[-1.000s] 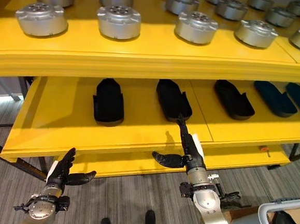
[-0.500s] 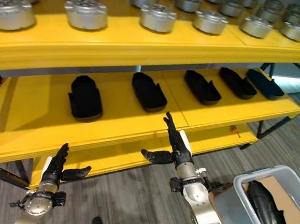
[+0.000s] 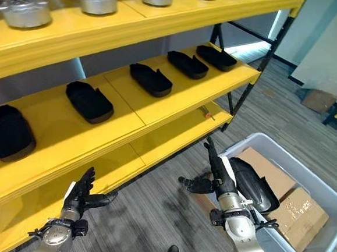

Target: Move parts from the plastic box to the shelf.

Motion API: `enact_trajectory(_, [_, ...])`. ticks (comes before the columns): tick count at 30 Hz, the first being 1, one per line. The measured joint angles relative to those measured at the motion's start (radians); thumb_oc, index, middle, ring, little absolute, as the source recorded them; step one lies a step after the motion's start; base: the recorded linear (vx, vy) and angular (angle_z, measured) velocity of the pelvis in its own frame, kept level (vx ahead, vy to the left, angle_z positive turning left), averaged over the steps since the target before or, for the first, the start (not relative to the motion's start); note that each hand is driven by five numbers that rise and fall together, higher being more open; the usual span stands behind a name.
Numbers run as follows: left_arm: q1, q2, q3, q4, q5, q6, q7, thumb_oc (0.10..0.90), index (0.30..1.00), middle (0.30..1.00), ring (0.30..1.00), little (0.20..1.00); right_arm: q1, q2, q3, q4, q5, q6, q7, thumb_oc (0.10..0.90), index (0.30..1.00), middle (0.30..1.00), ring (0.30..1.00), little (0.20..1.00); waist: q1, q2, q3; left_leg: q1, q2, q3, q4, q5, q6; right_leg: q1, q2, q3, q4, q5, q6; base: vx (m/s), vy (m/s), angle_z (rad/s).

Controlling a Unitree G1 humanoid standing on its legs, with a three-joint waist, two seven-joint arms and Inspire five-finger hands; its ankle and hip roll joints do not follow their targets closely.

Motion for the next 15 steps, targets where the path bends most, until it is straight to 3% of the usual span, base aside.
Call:
enact_trajectory(2, [0.005,0.009,0.01,0.026,0.0,0.001,0.0,0.9,1.0,1.0,1.0,1.0,0.023,0.023,0.001,-0.001,0.002,-0.001,0.005,0.9,1.0,1.0,1.0,1.0,0.011,-0.026,-0.002,0.006,0.017,-0.023,0.076,0.024,0.028,-0.007,0.004,0.045,0.036,-0.027,-0.021,-0.05,-0.071,-0.68])
enact_trajectory(3, [0.007,0.011,0.009,0.029,-0.001,0.001,0.002,0.9,1.0,1.0,1.0,1.0,0.026,0.03,-0.001,-0.002,0.009,-0.01,0.004,0.9,1.0,1.0,1.0,1.0,0.018,-0.039,-0.001,-0.005,0.014,-0.09,0.124,0.032,0.029,-0.012,0.008,0.088,0.047,-0.031,-0.039,-0.02,-0.039,-0.89])
enact_trajectory(4, [0.002,0.01,0.006,0.038,-0.001,0.001,0.003,0.9,1.0,1.0,1.0,1.0,0.025,0.037,-0.005,0.0,0.01,-0.018,0.001,0.9,1.0,1.0,1.0,1.0,0.035,-0.056,0.005,-0.033,-0.005,-0.205,0.201,0.033,0.041,-0.021,0.005,0.14,0.056,-0.03,-0.052,0.01,-0.036,-1.05])
enact_trajectory(5, [0.002,0.007,0.002,0.04,-0.001,0.001,0.001,0.9,1.0,1.0,1.0,1.0,0.021,0.035,-0.005,-0.003,0.01,-0.019,-0.003,0.9,1.0,1.0,1.0,1.0,0.048,-0.07,0.008,-0.059,-0.028,-0.283,0.237,-0.01,0.012,-0.017,-0.015,0.151,0.047,-0.013,-0.056,0.08,-0.065,-1.08])
enact_trajectory(6, [-0.02,-0.013,-0.029,0.049,-0.001,0.0,-0.008,0.9,1.0,1.0,1.0,1.0,0.025,0.033,-0.043,-0.008,0.013,-0.02,-0.006,0.9,1.0,1.0,1.0,1.0,0.04,-0.094,0.018,-0.11,-0.17,-0.426,0.227,-0.129,-0.019,-0.022,-0.047,0.193,0.012,-0.004,-0.06,0.11,-0.026,-0.79])
enact_trajectory(8, [-0.027,-0.035,-0.054,0.048,-0.001,-0.002,-0.023,0.9,1.0,1.0,1.0,1.0,0.026,0.034,-0.075,-0.008,0.021,-0.02,-0.011,0.9,1.0,1.0,1.0,1.0,0.04,-0.092,0.019,-0.159,-0.304,-0.45,0.192,-0.179,0.03,-0.027,-0.064,0.2,-0.006,-0.004,-0.061,0.11,0.01,-0.52])
enact_trajectory(9, [-0.028,-0.035,-0.063,0.047,-0.001,-0.002,-0.026,0.9,1.0,1.0,1.0,1.0,0.024,0.034,-0.076,-0.008,0.028,-0.02,-0.015,0.9,1.0,1.0,1.0,1.0,0.041,-0.091,0.018,-0.172,-0.356,-0.464,0.176,-0.19,0.049,-0.039,-0.064,0.201,0.001,-0.004,-0.06,0.09,0.029,-0.42])
enact_trajectory(10, [-0.028,-0.035,-0.064,0.047,-0.001,-0.002,-0.026,0.9,1.0,1.0,1.0,1.0,0.021,0.034,-0.076,-0.009,0.028,-0.02,-0.015,0.9,1.0,1.0,1.0,1.0,0.041,-0.091,0.018,-0.179,-0.379,-0.475,0.167,-0.194,0.057,-0.045,-0.063,0.201,0.009,-0.004,-0.06,0.07,0.06,-1.05])
enact_trajectory(11, [-0.027,-0.03,-0.059,0.045,-0.001,-0.002,-0.022,0.9,1.0,1.0,1.0,1.0,0.017,0.038,-0.05,-0.018,0.027,-0.021,-0.016,0.9,1.0,1.0,1.0,1.0,0.045,-0.052,0.009,-0.212,-0.445,-0.574,0.156,-0.217,0.132,-0.087,-0.003,0.244,0.04,-0.01,-0.048,0.05,0.049,-1.29])
enact_trajectory(13, [-0.022,-0.011,-0.045,0.043,-0.001,-0.002,-0.014,0.9,1.0,1.0,1.0,1.0,0.007,0.058,-0.004,-0.02,0.027,-0.021,-0.013,0.9,1.0,1.0,1.0,1.0,0.06,-0.065,0.013,-0.222,-0.441,-0.583,0.154,-0.203,0.144,-0.095,0.027,0.291,0.041,-0.022,-0.012,0.08,0.095,-1.32])
enact_trajectory(14, [-0.024,0.012,-0.045,0.044,-0.001,-0.003,-0.016,0.9,1.0,1.0,1.0,1.0,0.008,0.067,0.024,-0.021,0.027,-0.023,-0.001,0.9,1.0,1.0,1.0,1.0,0.064,-0.072,0.017,-0.212,-0.435,-0.574,0.122,-0.183,0.152,-0.132,0.046,0.351,0.09,-0.05,0.008,0.15,0.154,-0.67])
enact_trajectory(15, [-0.021,0.023,-0.053,0.041,-0.001,-0.002,-0.017,0.9,1.0,1.0,1.0,1.0,0.018,0.076,0.024,-0.021,0.027,-0.021,0.006,0.9,1.0,1.0,1.0,1.0,0.05,-0.072,0.016,-0.193,-0.425,-0.555,0.081,-0.148,0.151,-0.12,0.046,0.35,0.116,-0.071,0.008,0.2,0.171,-0.4])
